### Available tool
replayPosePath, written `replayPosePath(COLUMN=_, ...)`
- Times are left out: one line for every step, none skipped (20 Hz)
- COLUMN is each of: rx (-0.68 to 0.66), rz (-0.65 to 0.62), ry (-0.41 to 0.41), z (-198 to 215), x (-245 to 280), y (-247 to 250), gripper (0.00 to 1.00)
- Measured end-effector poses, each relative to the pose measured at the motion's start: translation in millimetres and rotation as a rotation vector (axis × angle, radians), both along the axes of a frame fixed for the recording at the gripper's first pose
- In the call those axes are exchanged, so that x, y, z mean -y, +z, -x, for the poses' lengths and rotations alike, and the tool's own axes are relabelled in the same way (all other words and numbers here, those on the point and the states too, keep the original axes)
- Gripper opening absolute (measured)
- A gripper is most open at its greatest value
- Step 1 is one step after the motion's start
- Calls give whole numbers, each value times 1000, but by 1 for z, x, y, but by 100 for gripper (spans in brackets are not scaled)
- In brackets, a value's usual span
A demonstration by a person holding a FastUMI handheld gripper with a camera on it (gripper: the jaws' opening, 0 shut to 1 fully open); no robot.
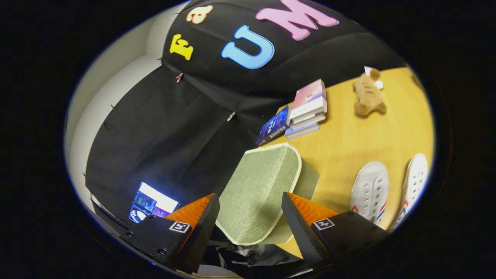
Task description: Open the storage box then place both shoes into the box .Put the left shoe in first, then the right shoe, with the right side of both shoes facing outward in a uniform manner.
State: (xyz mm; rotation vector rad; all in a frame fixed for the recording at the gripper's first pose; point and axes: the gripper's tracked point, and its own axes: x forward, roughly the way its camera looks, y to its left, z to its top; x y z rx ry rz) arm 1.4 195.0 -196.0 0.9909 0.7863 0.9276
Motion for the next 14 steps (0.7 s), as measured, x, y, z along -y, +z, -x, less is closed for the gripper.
replayPosePath(rx=-54, rz=-30, ry=14, z=0, x=-6, y=-10, gripper=98)
replayPosePath(rx=-105, rz=-53, ry=27, z=0, x=-12, y=-20, gripper=98)
replayPosePath(rx=-152, rz=-77, ry=41, z=2, x=-17, y=-30, gripper=98)
replayPosePath(rx=-196, rz=-103, ry=57, z=4, x=-22, y=-37, gripper=98)
replayPosePath(rx=-237, rz=-134, ry=79, z=7, x=-28, y=-44, gripper=98)
replayPosePath(rx=-276, rz=-160, ry=98, z=10, x=-34, y=-50, gripper=98)
replayPosePath(rx=-309, rz=-185, ry=122, z=17, x=-39, y=-54, gripper=98)
replayPosePath(rx=-341, rz=-217, ry=147, z=21, x=-43, y=-55, gripper=98)
replayPosePath(rx=-365, rz=-258, ry=164, z=24, x=-46, y=-54, gripper=98)
replayPosePath(rx=-383, rz=-303, ry=175, z=24, x=-50, y=-51, gripper=98)
replayPosePath(rx=-400, rz=-341, ry=183, z=24, x=-52, y=-49, gripper=98)
replayPosePath(rx=-415, rz=-376, ry=187, z=23, x=-54, y=-47, gripper=98)
replayPosePath(rx=-428, rz=-403, ry=197, z=22, x=-55, y=-48, gripper=96)
replayPosePath(rx=-435, rz=-422, ry=198, z=20, x=-57, y=-50, gripper=96)
